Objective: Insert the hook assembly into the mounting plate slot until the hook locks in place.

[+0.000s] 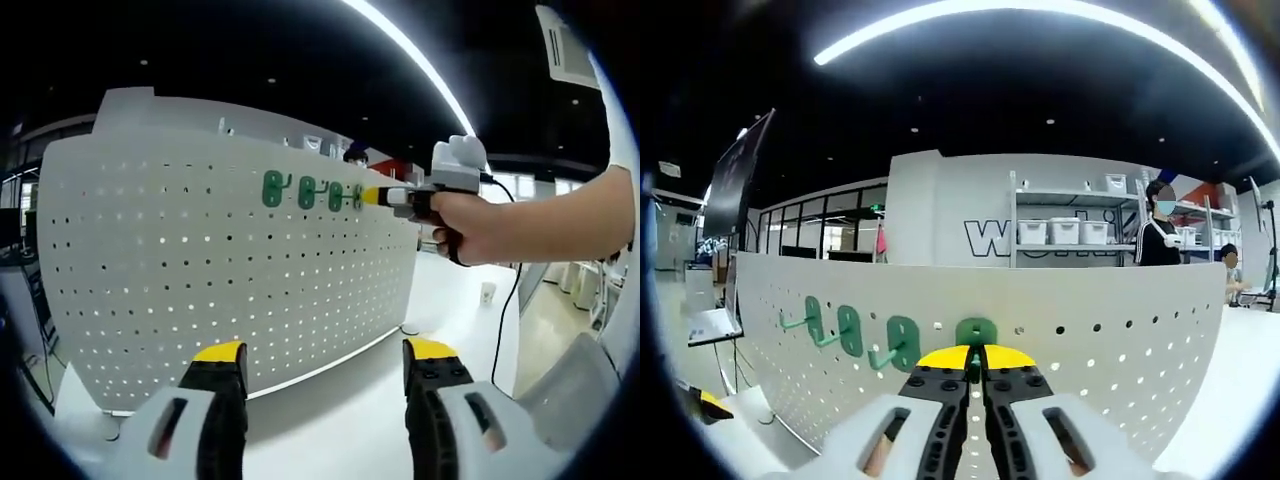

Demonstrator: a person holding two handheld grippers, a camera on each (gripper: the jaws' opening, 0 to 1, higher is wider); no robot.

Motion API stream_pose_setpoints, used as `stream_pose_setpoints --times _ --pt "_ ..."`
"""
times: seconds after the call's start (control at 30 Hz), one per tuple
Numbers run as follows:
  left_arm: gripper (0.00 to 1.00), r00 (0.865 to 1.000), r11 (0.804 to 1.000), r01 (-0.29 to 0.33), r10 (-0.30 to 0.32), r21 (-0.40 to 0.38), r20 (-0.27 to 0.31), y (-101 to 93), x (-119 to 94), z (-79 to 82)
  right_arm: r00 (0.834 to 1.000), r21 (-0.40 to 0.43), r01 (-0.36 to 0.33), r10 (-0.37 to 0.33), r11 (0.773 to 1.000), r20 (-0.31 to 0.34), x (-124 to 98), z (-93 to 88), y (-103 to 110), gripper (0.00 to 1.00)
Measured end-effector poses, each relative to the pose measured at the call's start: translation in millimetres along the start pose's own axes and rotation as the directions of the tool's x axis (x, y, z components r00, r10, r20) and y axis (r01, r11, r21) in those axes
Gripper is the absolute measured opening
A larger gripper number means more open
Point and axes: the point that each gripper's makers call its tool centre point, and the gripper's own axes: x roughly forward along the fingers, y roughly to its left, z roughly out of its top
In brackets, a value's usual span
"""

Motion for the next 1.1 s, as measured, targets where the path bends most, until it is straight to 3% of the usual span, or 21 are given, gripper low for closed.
stream_pose_setpoints --times 0.37,0.7,0.77,0.8,0.9,1.1 --pt "0.65 1.000 1.000 0.002 -0.002 -0.004 0.004 -0.4 0 -0.2 0.999 0.018 0.041 -0.041 0.999 -0.001 0 -2.4 0 0.02" --pt "0.65 1.000 1.000 0.004 -0.004 -0.003 0.001 -1.9 0 -2.3 1.000 0.030 0.031 -0.031 0.999 -0.004 1 -2.1 0 0.02" --pt "0.65 1.000 1.000 0.004 -0.004 -0.001 0.003 -2.0 0 -0.7 1.000 0.035 0.016 -0.015 0.999 -0.012 1 -3.5 1 0.05" --pt "0.65 1.000 1.000 0.004 -0.004 -0.001 0.004 -1.8 0 -0.2 1.000 0.084 -0.027 0.027 0.996 0.006 1 -2.1 8 0.07" --pt "0.65 1.000 1.000 0.004 -0.004 -0.003 0.004 -1.5 0 0.2 0.998 0.027 -0.059 0.059 0.998 0.012 -2 -3.7 10 0.14" --pt "0.65 1.000 1.000 0.012 -0.012 0.000 0.001 -5.0 2 0.2 0.991 0.027 -0.136 0.136 0.990 0.006 -4 -5.3 17 0.25"
